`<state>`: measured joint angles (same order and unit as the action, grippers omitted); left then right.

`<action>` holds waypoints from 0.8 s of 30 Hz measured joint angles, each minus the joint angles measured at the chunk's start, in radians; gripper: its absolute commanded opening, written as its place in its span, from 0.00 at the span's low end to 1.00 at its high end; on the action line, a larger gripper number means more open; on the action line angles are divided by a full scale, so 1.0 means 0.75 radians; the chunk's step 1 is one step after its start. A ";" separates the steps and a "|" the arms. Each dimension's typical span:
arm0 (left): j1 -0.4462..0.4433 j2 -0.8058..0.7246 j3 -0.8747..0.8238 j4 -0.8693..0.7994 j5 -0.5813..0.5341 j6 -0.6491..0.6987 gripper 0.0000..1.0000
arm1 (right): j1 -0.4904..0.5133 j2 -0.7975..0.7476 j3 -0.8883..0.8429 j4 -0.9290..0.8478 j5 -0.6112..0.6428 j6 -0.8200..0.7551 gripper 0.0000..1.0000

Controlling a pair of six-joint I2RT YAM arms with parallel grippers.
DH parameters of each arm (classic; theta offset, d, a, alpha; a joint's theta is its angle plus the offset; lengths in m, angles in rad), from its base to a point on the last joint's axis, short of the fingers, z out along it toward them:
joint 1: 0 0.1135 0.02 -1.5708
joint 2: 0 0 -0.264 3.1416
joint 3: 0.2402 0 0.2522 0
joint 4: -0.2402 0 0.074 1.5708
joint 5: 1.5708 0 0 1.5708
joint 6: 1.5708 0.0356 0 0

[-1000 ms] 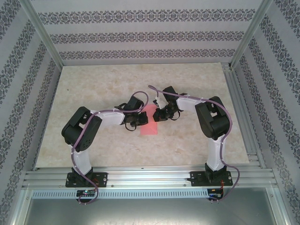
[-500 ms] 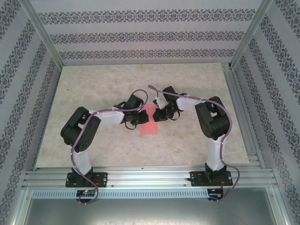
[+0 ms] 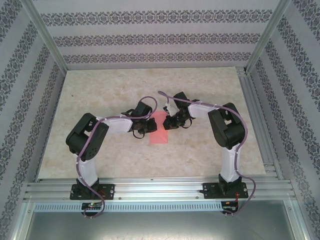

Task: Fold a paper plane with a square sheet of paper (pick it up from the middle)
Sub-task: Fold the triangle a second time at the center of the table.

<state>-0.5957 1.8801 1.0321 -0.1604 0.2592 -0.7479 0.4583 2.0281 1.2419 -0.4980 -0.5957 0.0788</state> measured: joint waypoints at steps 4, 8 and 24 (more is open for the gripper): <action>0.007 0.000 -0.011 0.024 0.002 0.005 0.14 | 0.000 0.000 0.000 0.000 0.000 -0.001 0.07; 0.009 -0.006 -0.009 0.021 0.009 0.011 0.14 | 0.000 0.000 0.000 0.000 0.000 0.000 0.07; 0.085 -0.036 0.032 -0.012 0.034 0.017 0.18 | 0.000 0.000 0.000 0.002 0.000 0.001 0.07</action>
<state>-0.5320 1.8530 1.0557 -0.1692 0.2848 -0.7353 0.4583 2.0281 1.2419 -0.4969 -0.5957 0.0795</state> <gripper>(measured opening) 0.165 0.072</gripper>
